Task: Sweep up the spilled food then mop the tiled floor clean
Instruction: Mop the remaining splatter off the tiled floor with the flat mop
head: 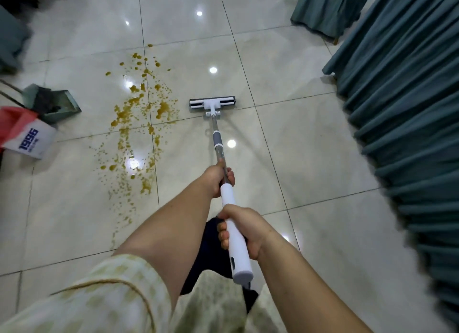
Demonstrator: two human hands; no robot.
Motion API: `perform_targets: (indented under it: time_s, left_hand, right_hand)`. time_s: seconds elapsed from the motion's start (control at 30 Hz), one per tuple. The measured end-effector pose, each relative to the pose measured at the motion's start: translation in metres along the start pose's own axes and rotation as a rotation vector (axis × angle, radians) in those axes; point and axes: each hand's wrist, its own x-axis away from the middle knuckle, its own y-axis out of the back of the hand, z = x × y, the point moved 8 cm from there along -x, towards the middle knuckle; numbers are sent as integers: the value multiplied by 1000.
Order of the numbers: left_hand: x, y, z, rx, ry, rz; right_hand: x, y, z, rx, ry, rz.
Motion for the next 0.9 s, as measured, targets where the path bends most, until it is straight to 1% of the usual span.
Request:
perform_targets:
  time_s: [0.07, 0.17, 0.3, 0.47, 0.6, 0.73, 0.9]
  left_hand:
    - [26, 16, 29, 1, 14, -4]
    - [57, 38, 65, 7, 24, -23]
    - [87, 63, 90, -61, 7, -51]
    - [120, 113, 117, -153, -15, -49]
    - [162, 175, 153, -156, 11, -11]
    - [210, 249, 185, -198, 43, 6]
    - [254, 306, 222, -191, 59, 23]
  right_hand:
    - [19, -5, -37, -54, -6, 20]
    - [46, -13, -88, -200, -25, 78]
    - [63, -25, -132, -267, -19, 71]
    - [77, -50, -193, -255, -32, 19]
    - [85, -88, -272, -260, -1, 6]
    - [95, -138, -355, -250, -23, 16]
    - [110, -164, -426, -196, -17, -9]
